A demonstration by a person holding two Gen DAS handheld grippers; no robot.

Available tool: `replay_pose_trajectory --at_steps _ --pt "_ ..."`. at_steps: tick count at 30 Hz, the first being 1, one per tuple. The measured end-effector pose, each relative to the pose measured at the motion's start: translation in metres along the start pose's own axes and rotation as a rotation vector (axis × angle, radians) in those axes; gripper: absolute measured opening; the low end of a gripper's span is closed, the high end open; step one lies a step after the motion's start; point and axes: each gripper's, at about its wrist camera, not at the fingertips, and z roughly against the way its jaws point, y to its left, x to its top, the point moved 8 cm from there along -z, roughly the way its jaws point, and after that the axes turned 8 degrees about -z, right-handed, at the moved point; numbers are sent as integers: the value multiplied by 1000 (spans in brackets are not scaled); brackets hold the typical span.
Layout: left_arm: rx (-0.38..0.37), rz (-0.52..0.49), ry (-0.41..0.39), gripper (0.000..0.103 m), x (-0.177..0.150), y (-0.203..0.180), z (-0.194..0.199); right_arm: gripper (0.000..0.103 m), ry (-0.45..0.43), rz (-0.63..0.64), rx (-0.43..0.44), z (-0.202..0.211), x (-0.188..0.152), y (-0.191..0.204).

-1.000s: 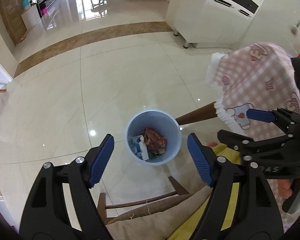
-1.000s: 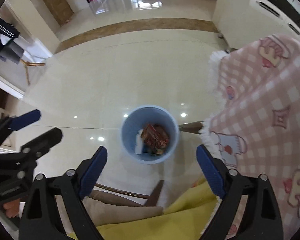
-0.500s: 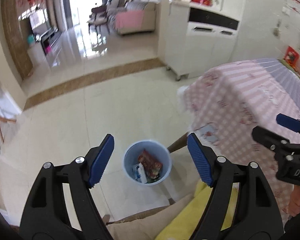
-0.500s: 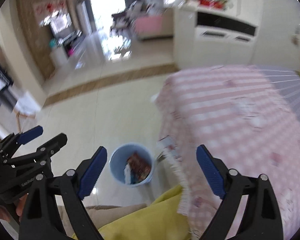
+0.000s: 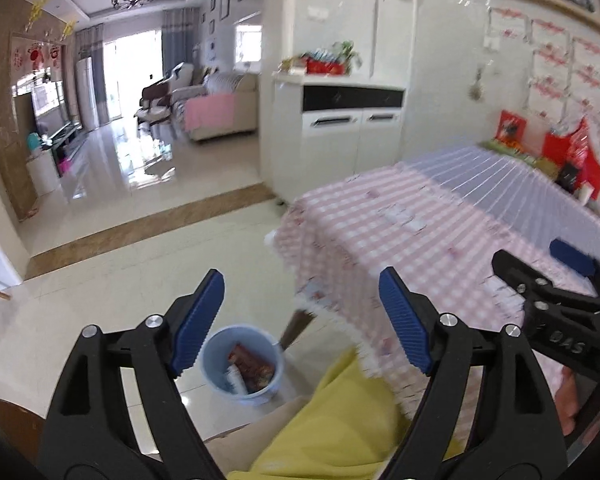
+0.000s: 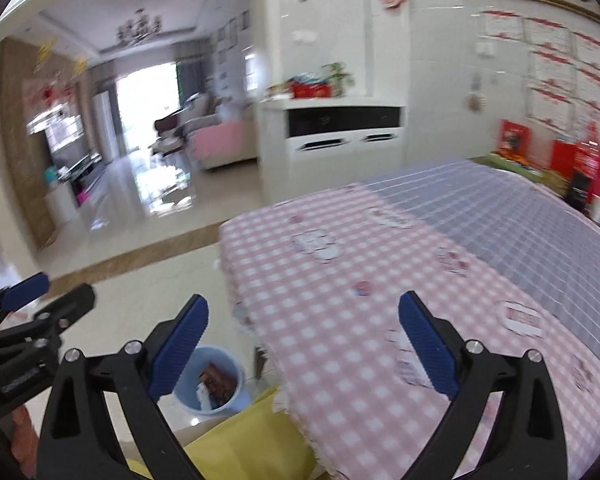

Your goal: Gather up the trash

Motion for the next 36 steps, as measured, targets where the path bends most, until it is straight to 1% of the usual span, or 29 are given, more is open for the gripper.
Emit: replay_pose_trajectory --at_steps 2,4,7,12,17,22,28,33,36 --pt "-18 -8 -35 82 5 -10 9 94 -44 -13 -11 17 4 -8" --pt "-8 -30 -69 83 9 -19 18 94 -67 -26 -10 28 4 -12" --pt "-17 -44 -97 85 12 -28 27 94 -86 -30 1 41 5 -14" --pt "-26 -47 -135 86 12 -36 35 94 -90 -38 -25 52 1 -15" --pt "-30 -40 -135 86 10 -37 36 94 -79 -43 -19 57 -4 -14" --pt "-32 -23 -138 86 8 -30 36 94 -97 -46 -21 63 -5 -12" --pt "-38 -11 -142 86 6 -25 37 94 -73 -80 -23 62 -10 -10" --pt "-48 1 -124 86 3 -21 33 95 -72 -66 -35 64 -11 -7" --pt "-49 7 -113 86 3 -18 31 95 -59 -58 -26 62 -14 -2"
